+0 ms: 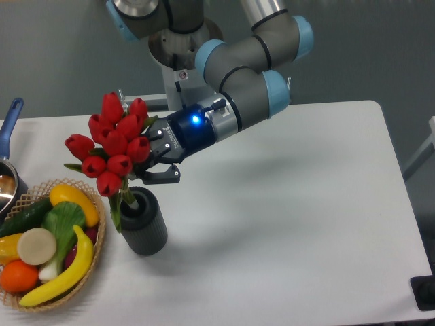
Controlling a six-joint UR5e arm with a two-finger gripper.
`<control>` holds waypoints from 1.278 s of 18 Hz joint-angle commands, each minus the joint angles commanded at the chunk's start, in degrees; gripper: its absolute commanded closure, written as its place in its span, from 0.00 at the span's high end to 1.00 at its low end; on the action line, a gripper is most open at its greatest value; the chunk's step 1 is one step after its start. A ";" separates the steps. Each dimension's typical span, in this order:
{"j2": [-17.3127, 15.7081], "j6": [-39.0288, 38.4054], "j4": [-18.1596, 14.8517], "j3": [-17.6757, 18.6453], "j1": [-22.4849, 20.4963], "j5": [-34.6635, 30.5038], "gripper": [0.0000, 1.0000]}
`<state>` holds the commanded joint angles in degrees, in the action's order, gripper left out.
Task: Insert the flowers into the vase
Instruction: 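Push the tulip bunch further down into the vase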
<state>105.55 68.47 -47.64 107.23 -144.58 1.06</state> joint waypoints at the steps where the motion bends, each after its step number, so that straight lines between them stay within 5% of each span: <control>1: 0.09 -0.09 0.00 0.00 0.00 0.00 0.36; 23: 4.14 3.78 0.35 2.55 1.67 -5.36 0.37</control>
<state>109.69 72.25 -47.29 109.77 -142.91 -4.31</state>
